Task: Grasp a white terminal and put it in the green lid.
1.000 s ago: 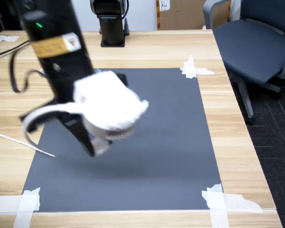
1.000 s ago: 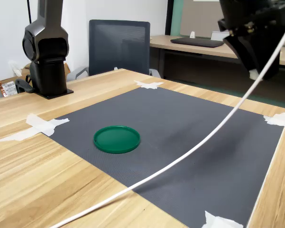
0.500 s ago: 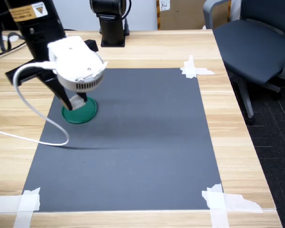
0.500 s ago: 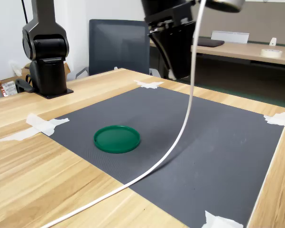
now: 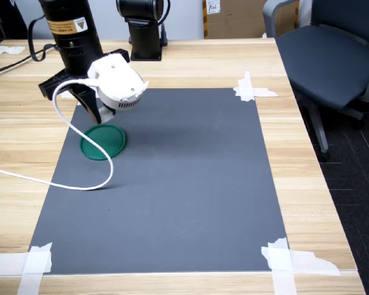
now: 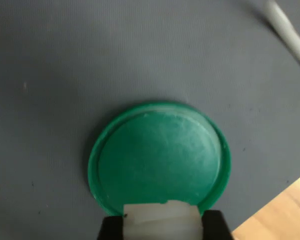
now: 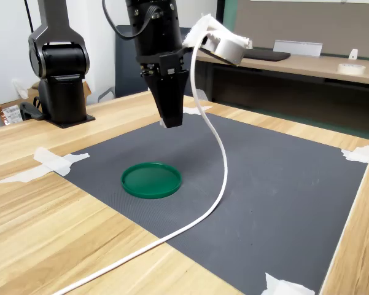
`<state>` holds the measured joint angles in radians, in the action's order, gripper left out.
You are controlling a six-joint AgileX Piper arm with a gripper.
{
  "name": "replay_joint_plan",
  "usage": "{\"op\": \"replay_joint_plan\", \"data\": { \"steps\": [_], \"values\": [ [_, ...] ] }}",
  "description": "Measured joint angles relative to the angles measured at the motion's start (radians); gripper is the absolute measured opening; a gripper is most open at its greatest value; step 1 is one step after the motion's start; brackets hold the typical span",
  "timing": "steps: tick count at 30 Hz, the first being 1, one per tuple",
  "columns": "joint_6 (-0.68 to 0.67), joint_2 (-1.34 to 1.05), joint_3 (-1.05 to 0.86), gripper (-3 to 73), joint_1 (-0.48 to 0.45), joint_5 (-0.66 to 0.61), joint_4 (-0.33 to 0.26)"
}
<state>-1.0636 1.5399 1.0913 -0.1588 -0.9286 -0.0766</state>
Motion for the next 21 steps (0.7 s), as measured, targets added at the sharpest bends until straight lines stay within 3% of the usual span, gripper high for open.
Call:
{"op": "replay_joint_plan", "data": {
  "steps": [21],
  "values": [
    [-0.005, 0.002, -0.147, 25.4, -0.037, 0.15, 0.055]
  ]
}}
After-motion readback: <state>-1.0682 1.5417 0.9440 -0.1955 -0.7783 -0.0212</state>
